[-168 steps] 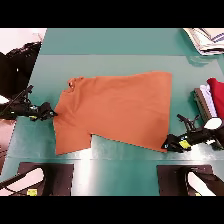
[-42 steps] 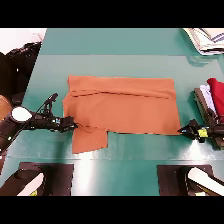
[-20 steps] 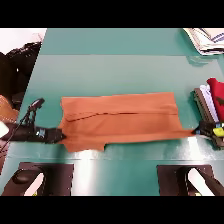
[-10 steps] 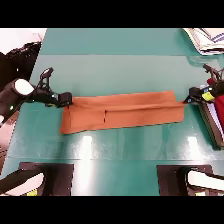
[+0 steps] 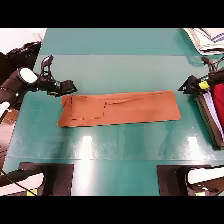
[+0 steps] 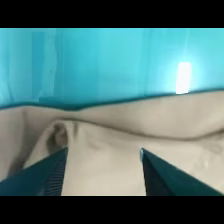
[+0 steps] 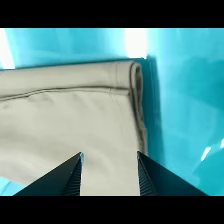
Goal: Fold the shirts.
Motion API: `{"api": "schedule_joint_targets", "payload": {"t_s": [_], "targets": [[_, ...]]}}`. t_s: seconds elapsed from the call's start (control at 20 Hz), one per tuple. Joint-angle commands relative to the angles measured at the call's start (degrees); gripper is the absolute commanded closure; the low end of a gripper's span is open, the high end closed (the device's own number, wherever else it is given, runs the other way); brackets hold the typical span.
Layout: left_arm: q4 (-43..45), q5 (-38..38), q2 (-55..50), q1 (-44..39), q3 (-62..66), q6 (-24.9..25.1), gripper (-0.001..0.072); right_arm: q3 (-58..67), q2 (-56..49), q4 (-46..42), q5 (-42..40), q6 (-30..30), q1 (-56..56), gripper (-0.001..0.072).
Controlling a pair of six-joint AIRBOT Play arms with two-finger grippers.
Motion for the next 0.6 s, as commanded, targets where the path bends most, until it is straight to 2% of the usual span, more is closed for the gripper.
{"api": "schedule_joint_targets", "payload": {"t_s": [0.0,0.05,0.1,0.15,0.25,0.55], "targets": [[-0.9,-5.2,-0.2,0.0,2.3,0.1,0.0169,1.4,-1.3,2.4,3.8,-3.7,-4.2,0.0179],[-2.0,-5.5,-0.1,0.0,2.3,0.1,0.0209,1.4,-1.4,2.4,4.4,-3.8,-5.4,0.0131],[-3.0,-5.6,-0.1,0.0,2.3,0.1,0.0480,1.4,-1.5,2.5,4.4,-3.8,-6.3,0.0132],[-4.0,-5.3,-0.1,-0.3,2.3,0.4,0.0676,1.4,-2.1,2.7,4.8,-3.8,-7.0,0.0135],[-5.2,-5.0,-0.2,-1.6,2.3,3.0,0.0680,1.4,-4.3,2.7,6.9,-3.8,-6.9,0.0136],[-5.6,-4.3,-0.2,-8.2,2.3,3.0,0.0680,1.4,-12.1,2.7,9.2,-4.4,-2.3,0.0137]]}}
